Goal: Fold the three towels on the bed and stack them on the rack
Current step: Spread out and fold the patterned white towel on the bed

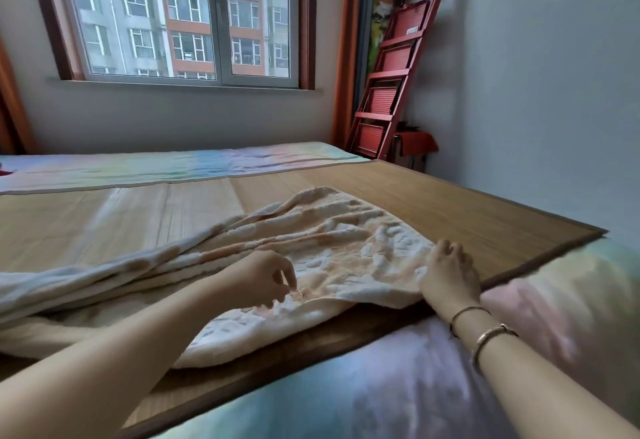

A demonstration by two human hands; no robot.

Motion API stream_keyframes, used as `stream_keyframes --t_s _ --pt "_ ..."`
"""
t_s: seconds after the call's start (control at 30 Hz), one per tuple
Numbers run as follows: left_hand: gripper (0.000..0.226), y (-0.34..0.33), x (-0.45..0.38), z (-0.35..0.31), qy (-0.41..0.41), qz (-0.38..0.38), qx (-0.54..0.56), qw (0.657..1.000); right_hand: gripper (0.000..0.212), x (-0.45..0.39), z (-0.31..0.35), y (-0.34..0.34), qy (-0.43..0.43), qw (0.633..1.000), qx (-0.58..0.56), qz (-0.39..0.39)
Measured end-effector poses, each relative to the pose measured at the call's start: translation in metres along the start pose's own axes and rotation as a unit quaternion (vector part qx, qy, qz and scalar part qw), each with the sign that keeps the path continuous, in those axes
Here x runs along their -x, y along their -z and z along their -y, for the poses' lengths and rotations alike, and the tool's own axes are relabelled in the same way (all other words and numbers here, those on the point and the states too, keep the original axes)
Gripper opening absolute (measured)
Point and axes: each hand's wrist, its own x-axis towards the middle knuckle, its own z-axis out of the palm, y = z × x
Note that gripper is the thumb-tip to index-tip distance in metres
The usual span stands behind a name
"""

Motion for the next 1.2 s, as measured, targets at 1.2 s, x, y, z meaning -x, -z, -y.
stream_keyframes --t_s 1.2 --pt "0.033 -0.02 0.014 0.022 0.039 -0.149 0.059 0.986 0.043 0.034 0.08 0.015 0.164 0.983 0.013 0.081"
